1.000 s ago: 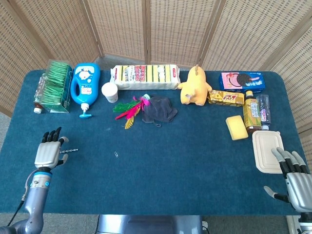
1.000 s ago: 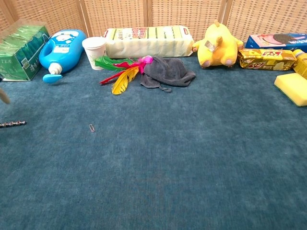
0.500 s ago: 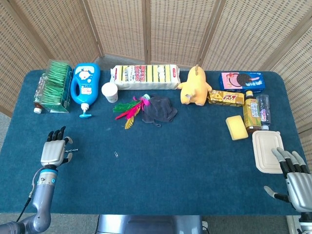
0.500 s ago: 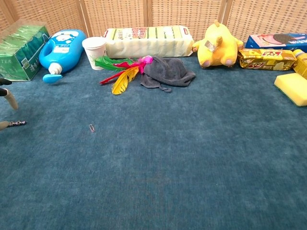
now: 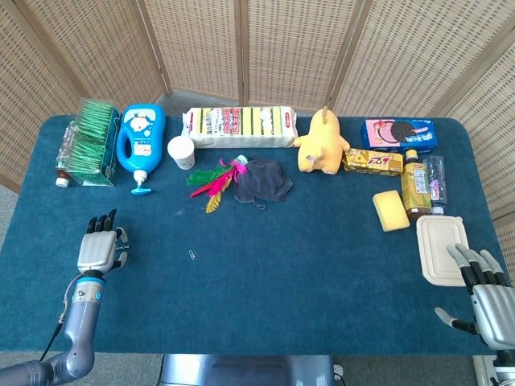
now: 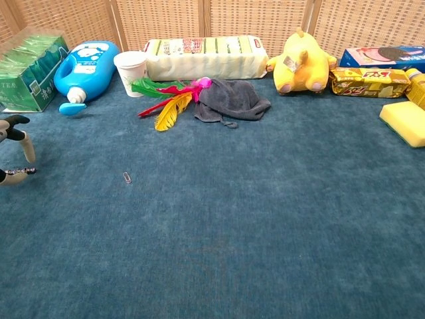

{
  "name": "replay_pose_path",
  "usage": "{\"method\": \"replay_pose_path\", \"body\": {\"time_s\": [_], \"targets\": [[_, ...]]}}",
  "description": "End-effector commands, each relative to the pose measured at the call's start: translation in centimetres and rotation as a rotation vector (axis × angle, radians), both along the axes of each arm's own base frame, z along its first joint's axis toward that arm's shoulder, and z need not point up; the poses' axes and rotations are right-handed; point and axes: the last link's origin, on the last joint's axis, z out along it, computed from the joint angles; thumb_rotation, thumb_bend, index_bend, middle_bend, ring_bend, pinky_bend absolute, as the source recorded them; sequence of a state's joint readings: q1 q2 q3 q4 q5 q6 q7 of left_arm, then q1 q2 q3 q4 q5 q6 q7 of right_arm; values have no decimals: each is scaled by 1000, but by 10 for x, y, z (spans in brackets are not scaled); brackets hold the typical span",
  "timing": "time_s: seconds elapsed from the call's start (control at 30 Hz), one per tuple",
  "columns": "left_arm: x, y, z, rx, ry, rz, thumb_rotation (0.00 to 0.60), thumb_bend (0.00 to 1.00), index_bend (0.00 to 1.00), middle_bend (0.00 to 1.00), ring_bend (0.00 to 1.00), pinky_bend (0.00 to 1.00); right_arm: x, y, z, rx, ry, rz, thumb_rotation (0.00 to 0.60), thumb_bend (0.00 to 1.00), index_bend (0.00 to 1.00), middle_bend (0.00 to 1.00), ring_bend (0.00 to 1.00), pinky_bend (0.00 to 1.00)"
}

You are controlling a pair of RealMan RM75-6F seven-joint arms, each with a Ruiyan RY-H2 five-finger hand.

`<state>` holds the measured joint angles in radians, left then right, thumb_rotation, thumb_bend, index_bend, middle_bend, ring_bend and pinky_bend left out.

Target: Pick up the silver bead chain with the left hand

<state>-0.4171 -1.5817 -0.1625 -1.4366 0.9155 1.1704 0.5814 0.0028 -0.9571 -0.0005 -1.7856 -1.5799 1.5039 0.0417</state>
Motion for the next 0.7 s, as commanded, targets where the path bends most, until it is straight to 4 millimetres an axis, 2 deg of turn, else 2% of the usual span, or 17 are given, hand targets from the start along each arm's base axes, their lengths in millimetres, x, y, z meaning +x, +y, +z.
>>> {"method": "replay_pose_path", "body": {"time_s": [0.03,0.7], "targets": [[1,1,-1,0,4,-1,600,616,426,0,0,0,0,0,0,2,0,0,600,0,0,0,101,0],[7,5,-8,-1,51,-1,600,621,445,0,0,0,0,1,1,3,-10,-1,600,0,0,9,108,0]]}}
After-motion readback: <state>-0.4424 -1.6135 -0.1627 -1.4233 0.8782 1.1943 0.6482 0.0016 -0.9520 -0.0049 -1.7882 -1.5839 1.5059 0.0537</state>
